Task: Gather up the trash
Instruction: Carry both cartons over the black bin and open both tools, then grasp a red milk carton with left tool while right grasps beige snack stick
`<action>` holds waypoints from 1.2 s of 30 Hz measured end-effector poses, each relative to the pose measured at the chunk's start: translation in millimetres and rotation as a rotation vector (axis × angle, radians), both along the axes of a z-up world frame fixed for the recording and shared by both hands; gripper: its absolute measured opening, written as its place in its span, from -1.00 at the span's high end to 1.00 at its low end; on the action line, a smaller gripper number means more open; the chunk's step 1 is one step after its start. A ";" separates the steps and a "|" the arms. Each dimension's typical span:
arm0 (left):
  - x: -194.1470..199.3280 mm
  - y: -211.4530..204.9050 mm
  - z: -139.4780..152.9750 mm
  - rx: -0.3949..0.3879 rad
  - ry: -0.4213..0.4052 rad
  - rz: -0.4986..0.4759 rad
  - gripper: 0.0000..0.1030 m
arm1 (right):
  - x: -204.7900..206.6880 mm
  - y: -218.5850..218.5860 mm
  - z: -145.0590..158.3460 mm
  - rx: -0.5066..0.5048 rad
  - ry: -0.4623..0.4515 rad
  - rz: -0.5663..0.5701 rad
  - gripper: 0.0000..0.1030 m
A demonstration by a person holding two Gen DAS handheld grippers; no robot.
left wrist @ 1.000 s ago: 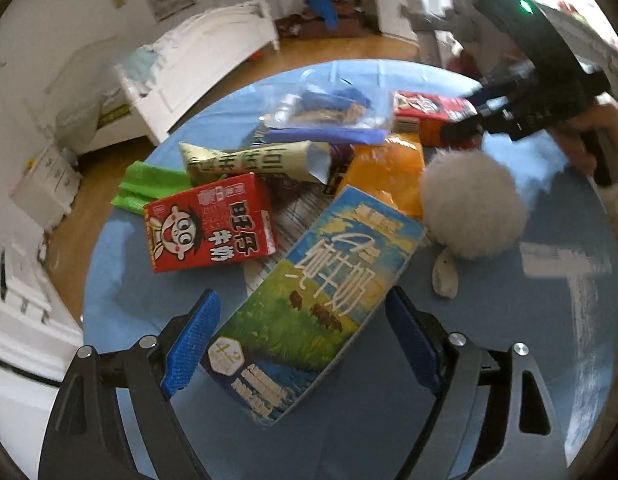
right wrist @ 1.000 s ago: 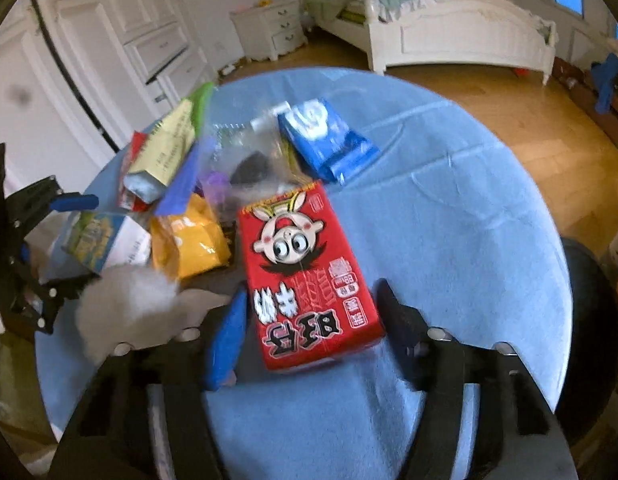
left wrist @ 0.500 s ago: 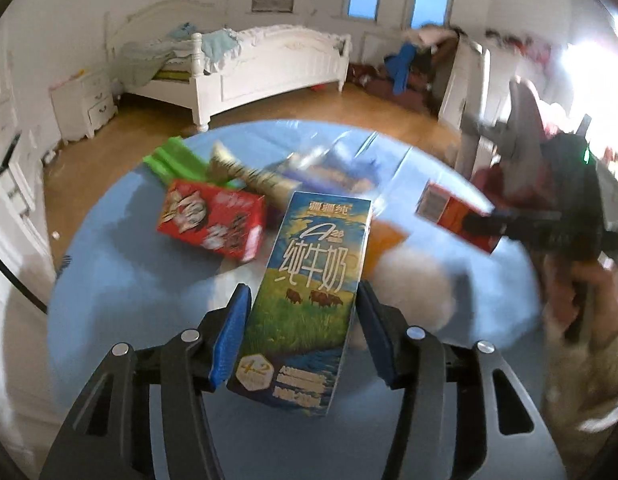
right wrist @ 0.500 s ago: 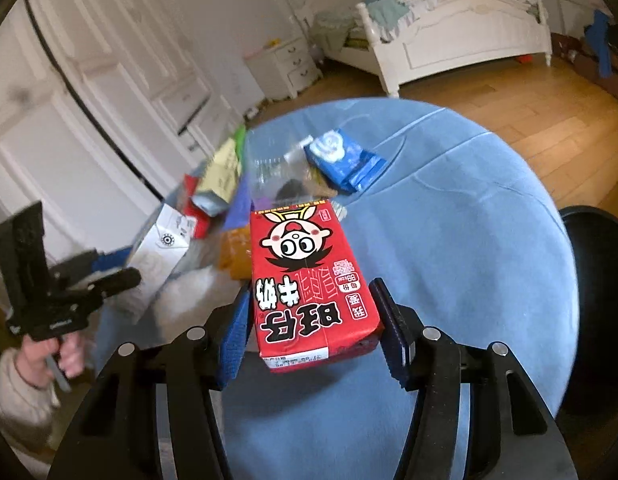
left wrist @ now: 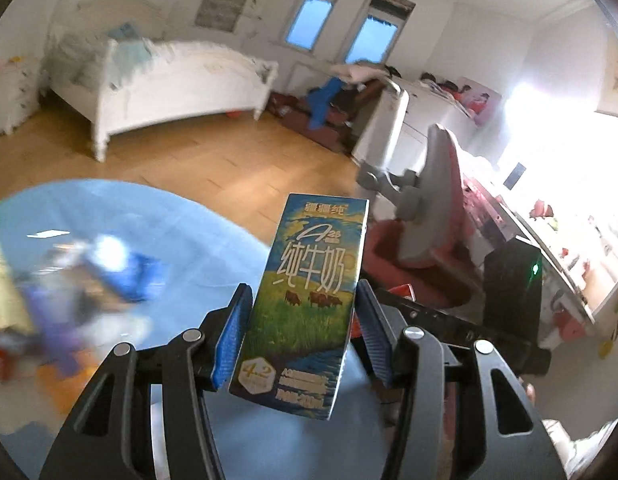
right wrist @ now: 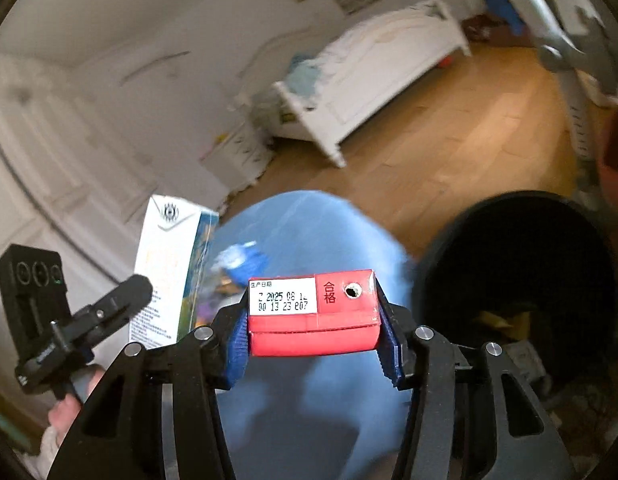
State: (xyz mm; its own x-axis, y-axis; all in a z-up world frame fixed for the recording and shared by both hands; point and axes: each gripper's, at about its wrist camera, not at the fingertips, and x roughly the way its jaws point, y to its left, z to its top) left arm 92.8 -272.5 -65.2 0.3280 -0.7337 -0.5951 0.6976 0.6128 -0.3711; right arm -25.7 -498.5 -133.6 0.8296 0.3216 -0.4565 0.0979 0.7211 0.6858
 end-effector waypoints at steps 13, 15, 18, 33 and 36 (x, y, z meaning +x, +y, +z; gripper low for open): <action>22.5 -119.9 -50.7 0.009 0.156 -0.095 -0.01 | -9.5 -78.6 -41.7 -0.154 0.143 -0.306 0.00; 21.5 -131.8 -58.9 0.028 0.170 -0.110 -0.01 | -9.3 -83.1 -55.2 -0.147 0.172 -0.315 0.00; 19.5 -140.0 -68.9 0.057 0.182 -0.119 -0.01 | -15.6 -91.4 -70.7 -0.126 0.200 -0.322 0.00; 7.9 -112.0 -47.3 0.069 0.127 -0.045 -0.67 | -25.1 -81.8 -73.3 -0.135 0.221 -0.315 -0.65; 5.2 -76.0 -30.8 0.040 0.105 0.008 -0.69 | -21.5 -65.8 -62.5 -0.144 0.207 -0.282 -0.65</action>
State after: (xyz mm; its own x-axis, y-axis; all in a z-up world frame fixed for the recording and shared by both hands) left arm 98.0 -348.6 -96.0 0.2678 -0.7066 -0.6550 0.6512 0.6338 -0.4174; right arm -47.2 -564.3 -196.1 0.7616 0.0141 -0.6478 0.4320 0.7341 0.5239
